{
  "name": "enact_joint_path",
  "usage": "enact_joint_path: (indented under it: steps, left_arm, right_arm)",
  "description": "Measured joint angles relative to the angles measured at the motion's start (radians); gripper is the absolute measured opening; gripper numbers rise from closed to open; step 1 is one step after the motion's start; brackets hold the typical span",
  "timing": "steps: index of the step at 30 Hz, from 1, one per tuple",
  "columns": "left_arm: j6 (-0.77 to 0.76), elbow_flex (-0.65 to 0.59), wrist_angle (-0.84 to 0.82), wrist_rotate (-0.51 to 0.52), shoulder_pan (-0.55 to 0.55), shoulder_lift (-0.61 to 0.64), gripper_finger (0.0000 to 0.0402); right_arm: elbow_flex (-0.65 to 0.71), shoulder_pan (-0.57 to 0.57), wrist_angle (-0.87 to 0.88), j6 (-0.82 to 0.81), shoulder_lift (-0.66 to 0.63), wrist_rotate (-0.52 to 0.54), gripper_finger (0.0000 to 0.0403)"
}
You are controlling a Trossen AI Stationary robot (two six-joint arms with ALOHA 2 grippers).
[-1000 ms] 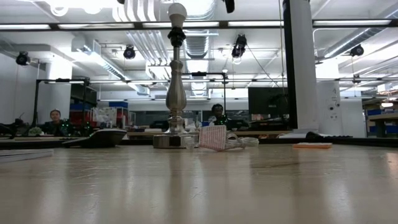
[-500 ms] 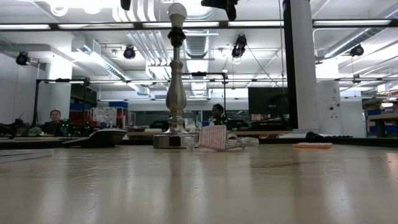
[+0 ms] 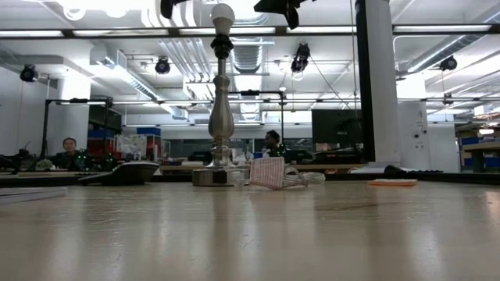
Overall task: Screw lightbulb
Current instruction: Insert the lightbulb into the lamp
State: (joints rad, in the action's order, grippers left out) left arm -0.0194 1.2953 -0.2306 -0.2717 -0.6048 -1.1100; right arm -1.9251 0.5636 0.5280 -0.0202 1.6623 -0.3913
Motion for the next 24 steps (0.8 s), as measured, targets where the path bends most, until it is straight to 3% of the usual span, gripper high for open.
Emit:
enact_joint_path:
  steps: [24]
  left_arm:
    - [-0.016, 0.0, 0.029, 0.0, 0.008, -0.043, 0.0]
  right_arm:
    - [0.0, 0.0, 0.058, -0.039, 0.0, 0.0, 0.0]
